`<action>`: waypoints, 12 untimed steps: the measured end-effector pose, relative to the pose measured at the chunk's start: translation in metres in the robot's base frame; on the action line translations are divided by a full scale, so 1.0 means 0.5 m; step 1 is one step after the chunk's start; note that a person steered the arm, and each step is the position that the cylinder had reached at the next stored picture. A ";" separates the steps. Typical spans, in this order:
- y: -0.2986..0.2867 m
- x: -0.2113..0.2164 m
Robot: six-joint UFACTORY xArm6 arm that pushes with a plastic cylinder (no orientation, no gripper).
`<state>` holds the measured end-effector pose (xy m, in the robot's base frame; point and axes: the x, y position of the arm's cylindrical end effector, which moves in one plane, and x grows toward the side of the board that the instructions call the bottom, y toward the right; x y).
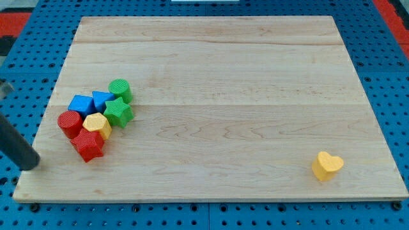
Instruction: Move the red star towards center right
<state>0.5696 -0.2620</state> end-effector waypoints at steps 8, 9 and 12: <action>0.225 -0.115; 0.319 -0.124; 0.325 -0.036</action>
<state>0.5514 -0.0996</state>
